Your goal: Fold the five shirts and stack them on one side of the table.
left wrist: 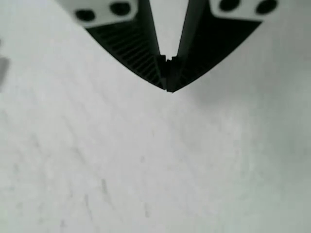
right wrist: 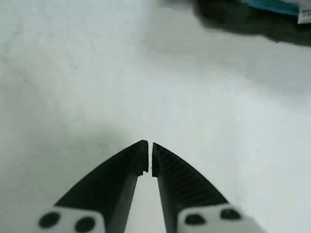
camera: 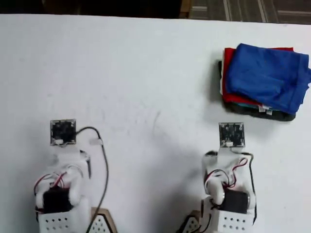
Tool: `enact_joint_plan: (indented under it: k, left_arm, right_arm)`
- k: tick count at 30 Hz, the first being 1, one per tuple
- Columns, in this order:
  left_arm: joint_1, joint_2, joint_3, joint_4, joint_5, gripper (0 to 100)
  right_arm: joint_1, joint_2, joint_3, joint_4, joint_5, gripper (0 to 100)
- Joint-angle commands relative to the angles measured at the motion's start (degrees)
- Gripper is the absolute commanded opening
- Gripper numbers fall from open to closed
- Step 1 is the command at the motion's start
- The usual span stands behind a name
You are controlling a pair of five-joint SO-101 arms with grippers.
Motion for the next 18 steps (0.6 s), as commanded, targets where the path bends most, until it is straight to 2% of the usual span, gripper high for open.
enact_joint_plan:
  k: [1,2,18]
  left_arm:
    - [5.8,-1.58,5.49,-0.44,2.2,3]
    - [6.77,-1.32,7.16,-0.97,2.46,3]
    - [7.03,-1.32,6.9,-1.14,2.37,3]
  right_arm:
    - [0.48,-1.45,5.1,0.22,-0.26,2.0]
    - [0.4,-1.89,4.66,2.42,-0.35,2.0]
    - [0.31,-1.71,4.84,2.24,-0.26,2.2]
